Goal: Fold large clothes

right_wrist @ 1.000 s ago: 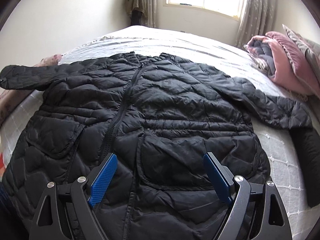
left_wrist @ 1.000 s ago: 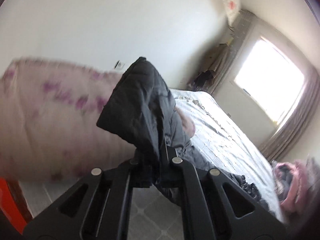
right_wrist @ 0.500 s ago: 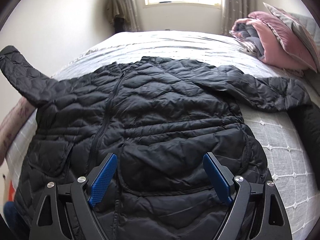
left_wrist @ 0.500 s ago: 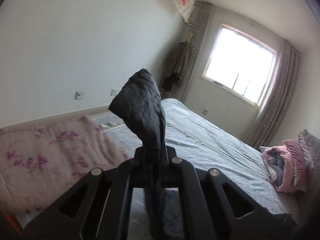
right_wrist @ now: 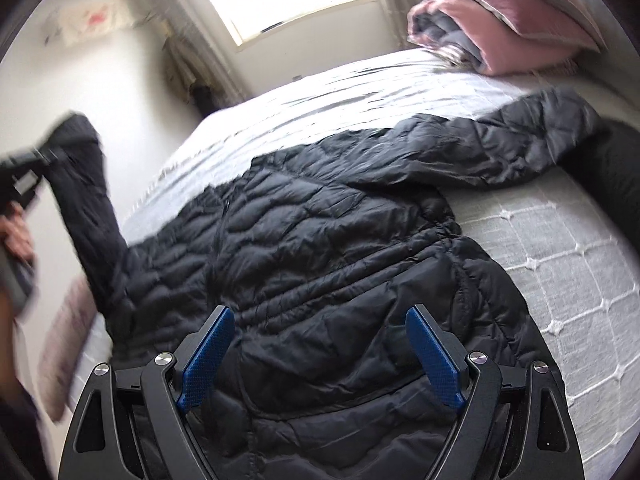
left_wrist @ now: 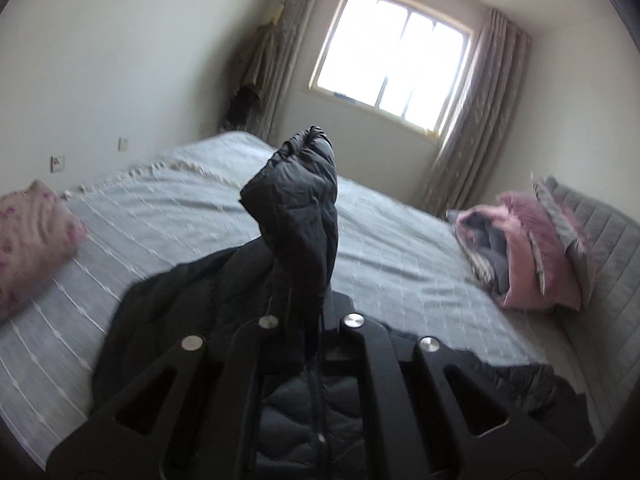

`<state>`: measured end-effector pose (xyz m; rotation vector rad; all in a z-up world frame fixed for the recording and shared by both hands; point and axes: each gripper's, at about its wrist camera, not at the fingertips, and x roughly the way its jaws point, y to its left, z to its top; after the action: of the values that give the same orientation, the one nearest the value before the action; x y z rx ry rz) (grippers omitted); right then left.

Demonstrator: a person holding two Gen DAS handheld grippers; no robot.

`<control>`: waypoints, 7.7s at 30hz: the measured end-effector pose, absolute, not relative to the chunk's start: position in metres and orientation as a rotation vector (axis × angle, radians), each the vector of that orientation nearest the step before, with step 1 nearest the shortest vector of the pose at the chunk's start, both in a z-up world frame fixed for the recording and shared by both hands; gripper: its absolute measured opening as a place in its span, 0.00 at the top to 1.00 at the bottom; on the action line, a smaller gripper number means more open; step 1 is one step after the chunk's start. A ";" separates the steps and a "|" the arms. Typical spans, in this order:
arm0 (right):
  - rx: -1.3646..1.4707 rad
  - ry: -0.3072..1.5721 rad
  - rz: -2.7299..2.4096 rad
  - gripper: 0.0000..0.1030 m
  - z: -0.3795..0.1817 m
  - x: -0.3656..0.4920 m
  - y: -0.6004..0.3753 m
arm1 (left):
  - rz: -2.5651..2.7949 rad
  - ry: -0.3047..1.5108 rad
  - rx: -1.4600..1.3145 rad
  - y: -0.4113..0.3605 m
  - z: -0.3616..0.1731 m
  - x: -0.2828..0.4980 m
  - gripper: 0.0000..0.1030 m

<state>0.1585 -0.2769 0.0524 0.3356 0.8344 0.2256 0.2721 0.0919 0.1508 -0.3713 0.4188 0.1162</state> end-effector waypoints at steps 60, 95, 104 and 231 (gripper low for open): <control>0.824 0.786 -0.053 0.14 0.016 0.184 -0.436 | 0.053 0.852 -0.496 0.127 -0.003 0.195 0.17; 0.579 0.553 -0.276 0.96 0.106 0.350 -0.485 | 0.020 0.871 -0.688 0.172 -0.021 0.215 0.17; 0.308 0.441 -0.029 0.96 0.203 0.361 -0.325 | 0.027 0.816 -0.788 0.205 -0.014 0.204 0.17; 0.803 0.795 0.405 0.98 0.028 -0.060 -0.429 | -0.113 0.794 -0.817 0.221 -0.003 -0.098 0.89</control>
<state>-0.0600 -0.4292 0.0276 0.8031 0.7953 0.4052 -0.0980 0.2213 -0.0030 -0.8169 0.7936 -0.1126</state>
